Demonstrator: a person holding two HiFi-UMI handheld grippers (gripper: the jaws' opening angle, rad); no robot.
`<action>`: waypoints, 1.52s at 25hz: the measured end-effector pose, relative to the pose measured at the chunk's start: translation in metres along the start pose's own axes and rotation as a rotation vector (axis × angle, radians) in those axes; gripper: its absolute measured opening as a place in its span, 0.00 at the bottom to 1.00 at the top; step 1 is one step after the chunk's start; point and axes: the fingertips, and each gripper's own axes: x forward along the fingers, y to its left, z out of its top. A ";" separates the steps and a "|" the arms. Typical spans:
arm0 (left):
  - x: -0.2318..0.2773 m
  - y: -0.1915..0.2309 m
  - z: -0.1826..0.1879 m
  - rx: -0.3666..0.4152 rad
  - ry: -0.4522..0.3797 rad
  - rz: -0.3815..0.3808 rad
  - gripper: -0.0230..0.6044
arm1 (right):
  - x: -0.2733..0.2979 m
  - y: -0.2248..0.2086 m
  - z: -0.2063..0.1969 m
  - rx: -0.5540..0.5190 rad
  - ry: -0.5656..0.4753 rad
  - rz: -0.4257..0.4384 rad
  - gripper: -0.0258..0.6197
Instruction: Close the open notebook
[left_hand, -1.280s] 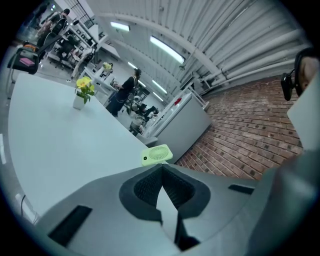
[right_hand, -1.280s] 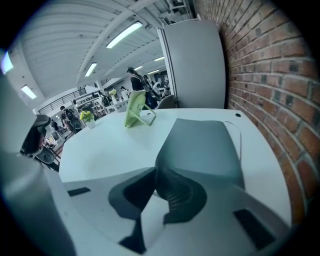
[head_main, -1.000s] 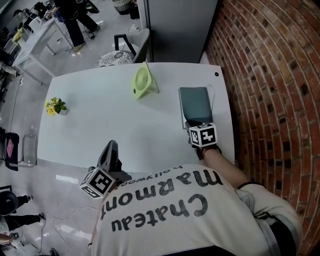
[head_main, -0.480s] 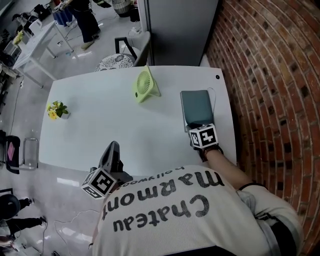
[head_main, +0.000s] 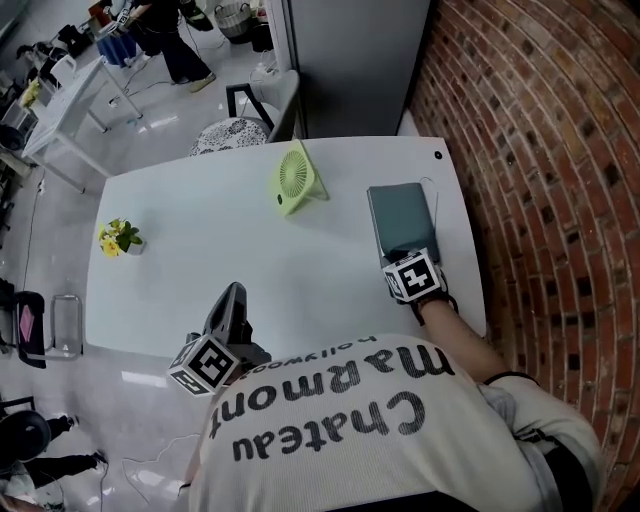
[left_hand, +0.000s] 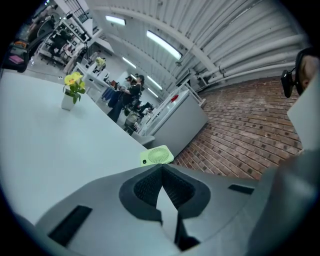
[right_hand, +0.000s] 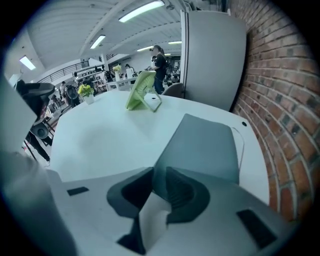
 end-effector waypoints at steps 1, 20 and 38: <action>0.002 0.002 0.001 0.003 0.007 -0.007 0.04 | 0.000 0.000 0.001 0.000 0.008 -0.009 0.17; -0.006 0.022 -0.023 -0.036 0.070 -0.023 0.04 | -0.005 -0.001 0.004 0.254 -0.010 0.044 0.26; -0.055 -0.031 -0.084 -0.049 0.060 -0.018 0.04 | -0.052 0.018 -0.024 0.428 -0.167 0.166 0.22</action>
